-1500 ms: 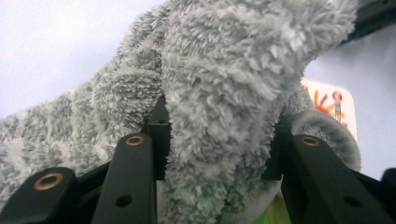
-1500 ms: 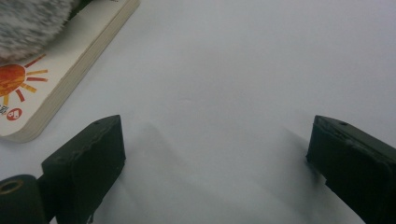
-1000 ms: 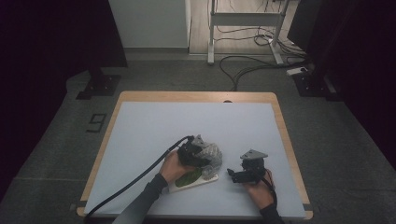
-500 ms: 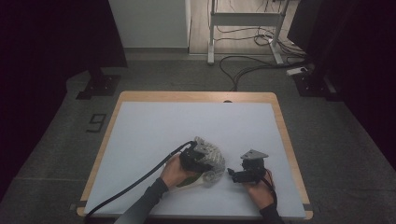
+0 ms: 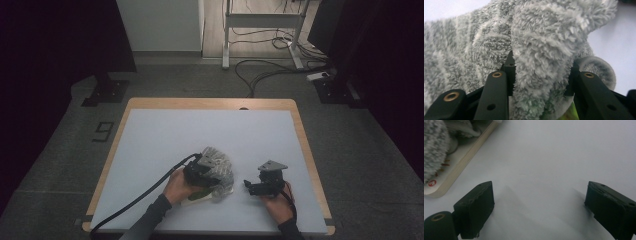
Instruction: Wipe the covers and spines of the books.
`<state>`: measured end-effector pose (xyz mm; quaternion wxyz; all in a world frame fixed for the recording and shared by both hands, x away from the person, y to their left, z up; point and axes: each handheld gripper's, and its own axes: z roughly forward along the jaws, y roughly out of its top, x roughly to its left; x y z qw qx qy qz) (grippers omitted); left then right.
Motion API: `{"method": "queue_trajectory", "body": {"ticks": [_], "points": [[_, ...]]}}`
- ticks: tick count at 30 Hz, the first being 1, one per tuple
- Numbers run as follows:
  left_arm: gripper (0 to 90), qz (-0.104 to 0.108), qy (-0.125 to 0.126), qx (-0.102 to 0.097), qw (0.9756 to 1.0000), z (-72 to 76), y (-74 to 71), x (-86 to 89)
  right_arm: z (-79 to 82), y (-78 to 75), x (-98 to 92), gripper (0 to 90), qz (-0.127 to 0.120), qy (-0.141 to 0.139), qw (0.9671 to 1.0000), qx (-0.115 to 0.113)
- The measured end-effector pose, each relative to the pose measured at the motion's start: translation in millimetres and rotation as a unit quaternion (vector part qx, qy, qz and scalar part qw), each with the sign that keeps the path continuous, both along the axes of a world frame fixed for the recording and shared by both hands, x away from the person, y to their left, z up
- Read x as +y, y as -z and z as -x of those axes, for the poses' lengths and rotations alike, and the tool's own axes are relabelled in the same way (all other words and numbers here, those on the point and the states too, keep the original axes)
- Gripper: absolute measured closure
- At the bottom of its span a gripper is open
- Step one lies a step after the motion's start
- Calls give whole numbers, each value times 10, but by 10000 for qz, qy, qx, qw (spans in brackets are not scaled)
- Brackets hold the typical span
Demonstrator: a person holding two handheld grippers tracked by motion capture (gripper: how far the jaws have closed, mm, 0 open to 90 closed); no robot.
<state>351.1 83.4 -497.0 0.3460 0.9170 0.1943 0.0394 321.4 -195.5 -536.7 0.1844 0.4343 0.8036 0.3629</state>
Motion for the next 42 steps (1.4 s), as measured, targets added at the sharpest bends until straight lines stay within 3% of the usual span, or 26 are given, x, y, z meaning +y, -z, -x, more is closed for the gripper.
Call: {"method": "queue_trajectory", "body": {"ticks": [23,42], "points": [[600,109,-243,0,9996,254,-3,560,1,0,1,86,3,6,10000,-6],[598,-76,-451,-125,9989,409,-43,905,5,-1,4,89,13,-1,10000,-12]]}}
